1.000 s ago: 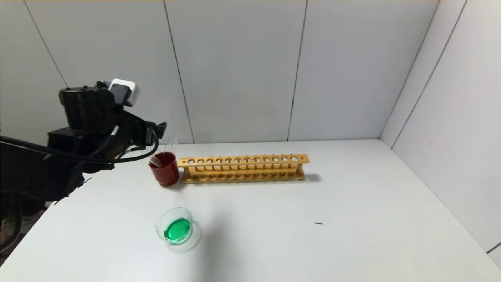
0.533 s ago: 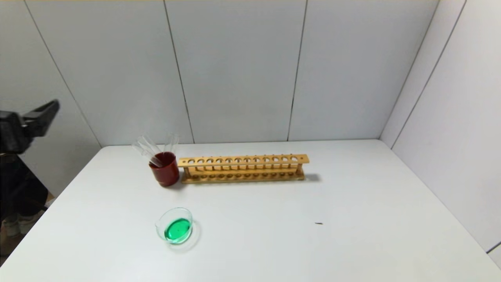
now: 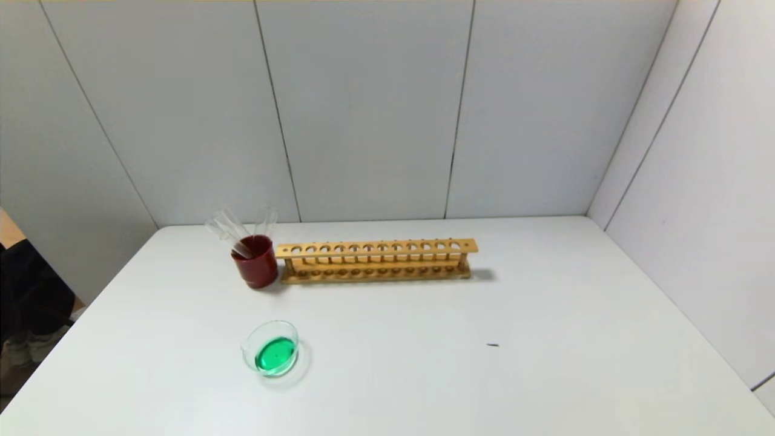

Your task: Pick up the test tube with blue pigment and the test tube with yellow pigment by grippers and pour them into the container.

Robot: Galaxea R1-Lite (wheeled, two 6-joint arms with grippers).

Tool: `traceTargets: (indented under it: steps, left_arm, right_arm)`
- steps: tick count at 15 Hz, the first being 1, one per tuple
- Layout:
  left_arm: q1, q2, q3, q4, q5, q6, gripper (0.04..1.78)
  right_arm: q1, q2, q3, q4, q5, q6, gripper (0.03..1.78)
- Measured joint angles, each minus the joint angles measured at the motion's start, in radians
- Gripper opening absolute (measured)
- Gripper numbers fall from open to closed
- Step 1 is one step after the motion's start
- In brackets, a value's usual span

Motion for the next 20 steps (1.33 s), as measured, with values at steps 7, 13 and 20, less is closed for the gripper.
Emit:
traceTargets:
  steps: [7, 13, 20]
  left_arm:
    - [0.011, -0.175, 0.344, -0.005, -0.155, -0.102, 1.75]
    - [0.011, -0.186, 0.356, -0.003, -0.149, -0.164, 1.75]
    - [0.011, -0.186, 0.357, -0.002, -0.149, -0.164, 1.75]
  right_arm:
    - [0.000, 0.000, 0.000, 0.000, 0.000, 0.000, 1.75]
    - [0.000, 0.000, 0.000, 0.000, 0.000, 0.000, 1.75]
    - [0.000, 0.000, 0.000, 0.000, 0.000, 0.003, 1.75]
